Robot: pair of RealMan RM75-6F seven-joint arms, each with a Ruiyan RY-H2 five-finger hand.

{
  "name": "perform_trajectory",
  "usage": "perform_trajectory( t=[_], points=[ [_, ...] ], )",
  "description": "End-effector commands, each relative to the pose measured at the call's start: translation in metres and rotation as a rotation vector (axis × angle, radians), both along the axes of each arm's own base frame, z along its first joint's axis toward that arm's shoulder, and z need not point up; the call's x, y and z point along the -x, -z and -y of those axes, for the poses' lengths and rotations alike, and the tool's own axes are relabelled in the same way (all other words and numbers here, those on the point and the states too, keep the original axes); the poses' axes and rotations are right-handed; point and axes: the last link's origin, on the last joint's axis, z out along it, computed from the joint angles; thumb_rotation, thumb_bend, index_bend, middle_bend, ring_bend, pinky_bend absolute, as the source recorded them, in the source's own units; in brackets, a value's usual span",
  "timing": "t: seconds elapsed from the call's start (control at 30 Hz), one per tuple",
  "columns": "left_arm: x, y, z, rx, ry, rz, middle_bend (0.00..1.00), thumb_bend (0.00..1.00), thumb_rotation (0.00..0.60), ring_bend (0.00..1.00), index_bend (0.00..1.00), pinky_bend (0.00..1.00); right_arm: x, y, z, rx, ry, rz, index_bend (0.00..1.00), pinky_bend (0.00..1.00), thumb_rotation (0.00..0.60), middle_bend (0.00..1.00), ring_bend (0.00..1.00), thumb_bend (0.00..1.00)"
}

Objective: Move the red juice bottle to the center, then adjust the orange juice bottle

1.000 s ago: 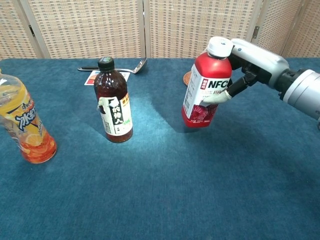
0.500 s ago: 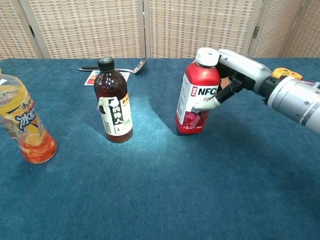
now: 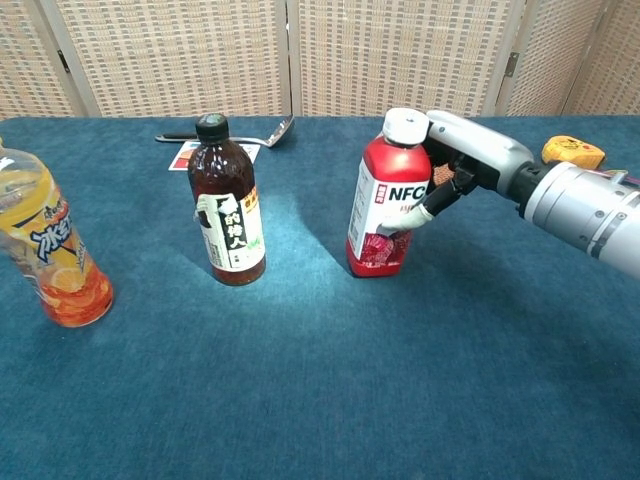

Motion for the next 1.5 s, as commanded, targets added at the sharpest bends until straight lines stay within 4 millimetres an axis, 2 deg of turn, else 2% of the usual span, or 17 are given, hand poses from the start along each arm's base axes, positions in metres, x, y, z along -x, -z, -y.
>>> perform_trajectory(
  t=[0.03, 0.3, 0.47, 0.77, 0.97, 1.2, 1.37, 1.5],
  points=[
    [0.0, 0.0, 0.0, 0.0, 0.0, 0.0, 0.45, 0.23, 0.6, 0.46, 0.59, 0.64, 0.001, 0.001, 0.0, -0.001, -0.003, -0.003, 0.47, 0.68, 0.6, 0.53, 0.53, 0.0],
    [0.001, 0.0, -0.001, 0.003, -0.002, -0.002, 0.45, 0.23, 0.6, 0.46, 0.59, 0.64, 0.003, -0.001, -0.001, -0.012, -0.007, -0.013, 0.12, 0.67, 0.6, 0.31, 0.39, 0.0],
    [0.001, 0.001, -0.001, 0.005, -0.003, -0.003, 0.45, 0.23, 0.6, 0.46, 0.59, 0.64, 0.003, -0.006, -0.003, -0.006, -0.019, -0.014, 0.01, 0.61, 0.6, 0.2, 0.3, 0.0],
    [0.001, 0.001, -0.001, 0.006, -0.005, -0.002, 0.45, 0.23, 0.6, 0.46, 0.59, 0.64, 0.001, -0.026, -0.013, 0.029, -0.059, -0.03, 0.0, 0.56, 0.6, 0.16, 0.24, 0.0],
    [-0.001, 0.002, 0.0, 0.011, -0.001, -0.003, 0.45, 0.23, 0.6, 0.46, 0.59, 0.64, 0.01, -0.063, -0.03, 0.125, -0.083, -0.128, 0.0, 0.55, 0.6, 0.16, 0.24, 0.0],
    [-0.006, 0.007, 0.0, 0.028, 0.015, -0.003, 0.45, 0.23, 0.6, 0.46, 0.59, 0.64, 0.033, -0.117, -0.062, 0.286, -0.049, -0.324, 0.01, 0.55, 0.6, 0.18, 0.24, 0.0],
    [-0.01, 0.008, -0.001, 0.032, 0.028, 0.016, 0.45, 0.23, 0.6, 0.46, 0.57, 0.64, 0.055, -0.145, -0.09, 0.369, 0.008, -0.414, 0.03, 0.55, 0.6, 0.2, 0.24, 0.0],
    [-0.014, 0.009, -0.002, 0.042, 0.036, 0.047, 0.45, 0.23, 0.6, 0.46, 0.55, 0.64, 0.08, -0.163, -0.118, 0.428, 0.07, -0.47, 0.04, 0.55, 0.6, 0.21, 0.24, 0.0]
  ],
)
